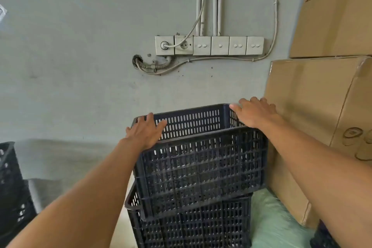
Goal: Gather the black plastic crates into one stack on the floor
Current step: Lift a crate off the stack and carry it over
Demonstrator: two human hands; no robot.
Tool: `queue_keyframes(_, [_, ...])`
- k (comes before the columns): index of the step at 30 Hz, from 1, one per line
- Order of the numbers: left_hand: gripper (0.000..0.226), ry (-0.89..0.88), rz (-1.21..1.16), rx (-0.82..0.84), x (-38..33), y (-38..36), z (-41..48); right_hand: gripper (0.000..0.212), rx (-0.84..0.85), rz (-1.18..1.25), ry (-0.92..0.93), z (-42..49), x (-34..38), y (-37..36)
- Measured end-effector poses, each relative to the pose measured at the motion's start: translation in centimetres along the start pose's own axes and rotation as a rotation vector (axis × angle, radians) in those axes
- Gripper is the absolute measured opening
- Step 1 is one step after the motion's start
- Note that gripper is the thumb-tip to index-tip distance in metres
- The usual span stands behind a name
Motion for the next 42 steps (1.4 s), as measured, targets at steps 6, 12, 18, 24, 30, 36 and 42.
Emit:
queue_keyframes(6, [0.07, 0.228, 0.167, 0.108, 1.6, -4.1, 6.4, 0.056, 0.164, -0.036, -0.078, 7.3, -4.7, -5.3])
queue_keyframes(12, [0.052, 0.465, 0.235, -0.078, 4.0, -2.4, 8.1, 0.021, 0.259, -0.008, -0.115, 9.6, -6.8, -10.0])
queue_keyframes(18, [0.014, 0.401, 0.214, -0.064, 5.1, -1.8, 7.3, 0.011, 0.152, -0.035, -0.162, 8.3, -6.4, -8.6])
queue_keyframes(24, [0.004, 0.349, 0.154, -0.133, 5.0, 2.2, 3.6, 0.006, 0.096, -0.013, -0.194, 3.3, -5.8, -4.8])
queue_keyframes(30, [0.002, 0.281, 0.111, -0.214, 7.2, 6.1, -3.5, 0.013, -0.024, 0.042, -0.286, -7.4, -3.9, 0.0])
queue_keyframes(36, [0.023, 0.253, 0.091, -0.25, 10.9, 8.4, -12.7, 0.015, -0.061, 0.051, -0.372, -19.9, -1.4, 2.4])
queue_keyframes(42, [0.02, 0.244, 0.058, -0.221, 14.0, 8.8, -22.6, 0.052, -0.036, 0.12, -0.475, -30.3, -0.5, 1.4])
Point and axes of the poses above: each hand's wrist, its own z-axis towards the middle knuckle, its own y-axis out of the back of the hand, x = y × z, the point moved 6 cm from there along z, towards the middle knuckle, and after that the axes turned 14 degrees about y, right-handed, at the moved point
